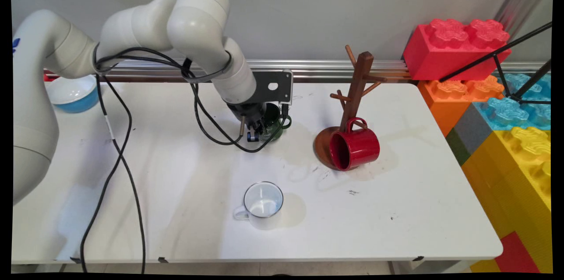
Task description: Place the picked object on the table
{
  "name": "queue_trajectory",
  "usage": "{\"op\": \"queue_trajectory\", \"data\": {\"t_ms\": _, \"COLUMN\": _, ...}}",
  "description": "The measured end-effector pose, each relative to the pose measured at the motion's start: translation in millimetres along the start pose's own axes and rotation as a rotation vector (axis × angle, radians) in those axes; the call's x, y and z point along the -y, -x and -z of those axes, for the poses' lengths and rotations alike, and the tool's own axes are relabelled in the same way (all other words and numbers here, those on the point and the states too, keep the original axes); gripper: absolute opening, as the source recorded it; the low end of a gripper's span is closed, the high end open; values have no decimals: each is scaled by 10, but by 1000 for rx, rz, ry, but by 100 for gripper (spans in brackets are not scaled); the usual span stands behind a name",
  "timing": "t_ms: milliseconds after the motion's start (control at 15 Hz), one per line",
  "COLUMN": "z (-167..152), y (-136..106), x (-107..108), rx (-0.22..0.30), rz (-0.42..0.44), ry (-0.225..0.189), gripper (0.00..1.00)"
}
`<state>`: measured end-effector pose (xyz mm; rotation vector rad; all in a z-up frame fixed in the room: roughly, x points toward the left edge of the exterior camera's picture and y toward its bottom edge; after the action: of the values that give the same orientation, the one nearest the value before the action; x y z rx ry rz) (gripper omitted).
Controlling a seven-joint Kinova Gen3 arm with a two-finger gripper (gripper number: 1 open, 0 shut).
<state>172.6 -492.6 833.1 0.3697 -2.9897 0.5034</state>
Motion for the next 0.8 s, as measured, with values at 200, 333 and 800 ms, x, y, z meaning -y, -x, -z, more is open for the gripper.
{"op": "queue_trajectory", "data": {"t_ms": 200, "z": -55, "y": -23, "x": 3, "rx": 9, "rz": 1, "ry": 8, "gripper": 0}}
{"op": "queue_trajectory", "data": {"t_ms": 333, "z": -98, "y": -36, "x": 2, "rx": 16, "rz": 4, "ry": 14, "gripper": 0}}
{"op": "queue_trajectory", "data": {"t_ms": 800, "z": -185, "y": -62, "x": -8, "rx": 28, "rz": 1, "ry": 29, "gripper": 0}}
